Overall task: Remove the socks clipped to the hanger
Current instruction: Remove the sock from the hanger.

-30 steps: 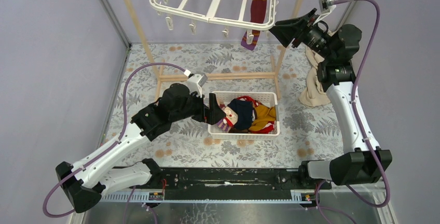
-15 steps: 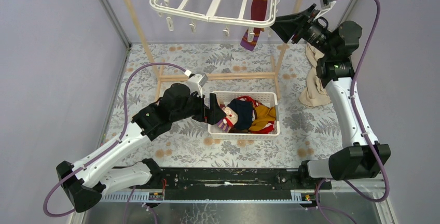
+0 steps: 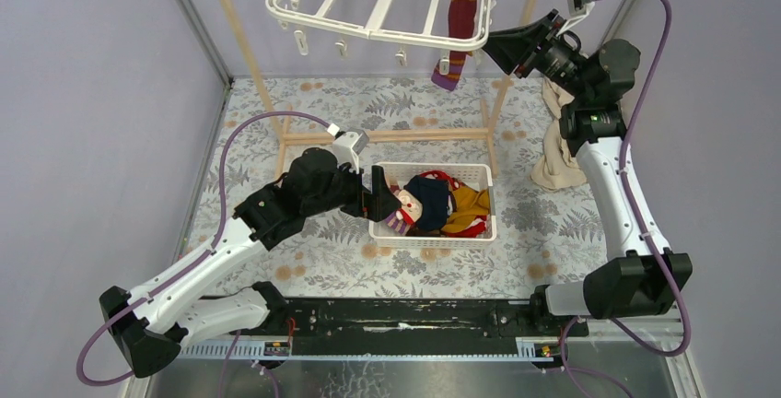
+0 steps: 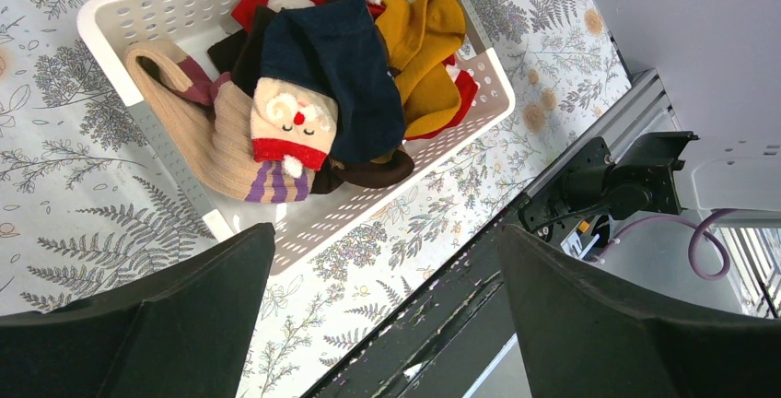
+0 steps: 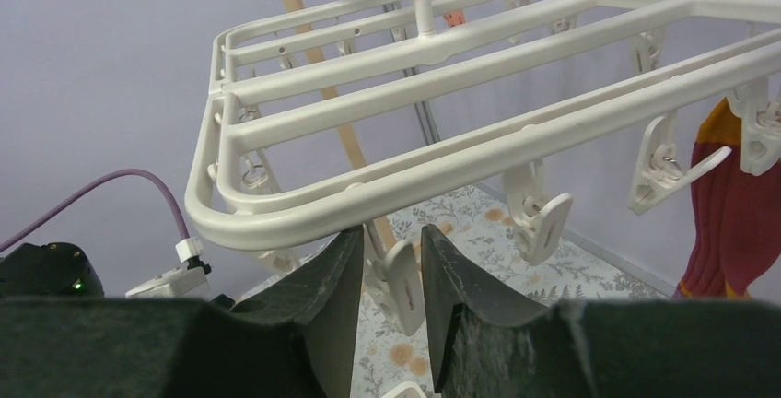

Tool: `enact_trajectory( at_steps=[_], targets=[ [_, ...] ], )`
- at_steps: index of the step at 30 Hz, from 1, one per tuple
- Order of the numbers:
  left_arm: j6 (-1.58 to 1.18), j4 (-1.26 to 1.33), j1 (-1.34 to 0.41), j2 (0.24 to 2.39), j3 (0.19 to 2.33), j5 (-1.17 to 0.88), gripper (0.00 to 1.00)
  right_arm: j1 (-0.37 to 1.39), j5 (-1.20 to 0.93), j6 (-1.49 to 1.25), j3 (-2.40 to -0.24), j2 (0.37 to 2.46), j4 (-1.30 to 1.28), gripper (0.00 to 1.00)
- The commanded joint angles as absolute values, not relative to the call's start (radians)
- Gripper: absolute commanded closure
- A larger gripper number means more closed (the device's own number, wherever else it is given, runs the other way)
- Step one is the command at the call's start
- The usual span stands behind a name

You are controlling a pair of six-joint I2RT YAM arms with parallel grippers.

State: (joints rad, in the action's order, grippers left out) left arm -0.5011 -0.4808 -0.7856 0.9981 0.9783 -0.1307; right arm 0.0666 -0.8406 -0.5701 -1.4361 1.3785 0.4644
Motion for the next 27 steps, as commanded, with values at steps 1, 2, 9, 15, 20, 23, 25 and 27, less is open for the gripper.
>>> enact_trajectory(
  at_steps=[1, 2, 9, 15, 20, 23, 25, 27],
  targets=[
    [-0.489, -0.481, -0.791, 0.983, 0.988, -0.124, 0.01, 0.098, -0.84, -0.539, -1.42, 1.308, 0.475, 0.64],
    [-0.491, -0.479, -0.791, 0.982, 0.986, -0.125, 0.02, 0.111, -0.832, -0.52, -1.418, 1.301, 0.454, 0.64],
    [-0.496, -0.475, -0.79, 0.973, 0.972, -0.128, 0.02, 0.224, -0.743, -0.368, -1.436, 1.268, 0.282, 0.65],
    [-0.498, -0.474, -0.791, 0.965, 0.964, -0.128, 0.02, 0.326, -0.631, -0.248, -1.475, 1.251, 0.126, 0.66],
    [-0.5, -0.471, -0.791, 0.955, 0.947, -0.123, 0.02, 0.388, -0.559, -0.182, -1.521, 1.246, 0.041, 0.65],
    [-0.502, -0.467, -0.791, 0.951, 0.942, -0.124, 0.01, 0.41, -0.537, -0.17, -1.543, 1.248, 0.022, 0.65],
    [-0.502, -0.466, -0.791, 0.948, 0.94, -0.124, 0.02, 0.428, -0.52, -0.158, -1.563, 1.255, 0.008, 0.66],
    [-0.502, -0.466, -0.791, 0.945, 0.939, -0.124, 0.02, 0.448, -0.507, -0.146, -1.582, 1.265, -0.019, 0.66]
  ],
)
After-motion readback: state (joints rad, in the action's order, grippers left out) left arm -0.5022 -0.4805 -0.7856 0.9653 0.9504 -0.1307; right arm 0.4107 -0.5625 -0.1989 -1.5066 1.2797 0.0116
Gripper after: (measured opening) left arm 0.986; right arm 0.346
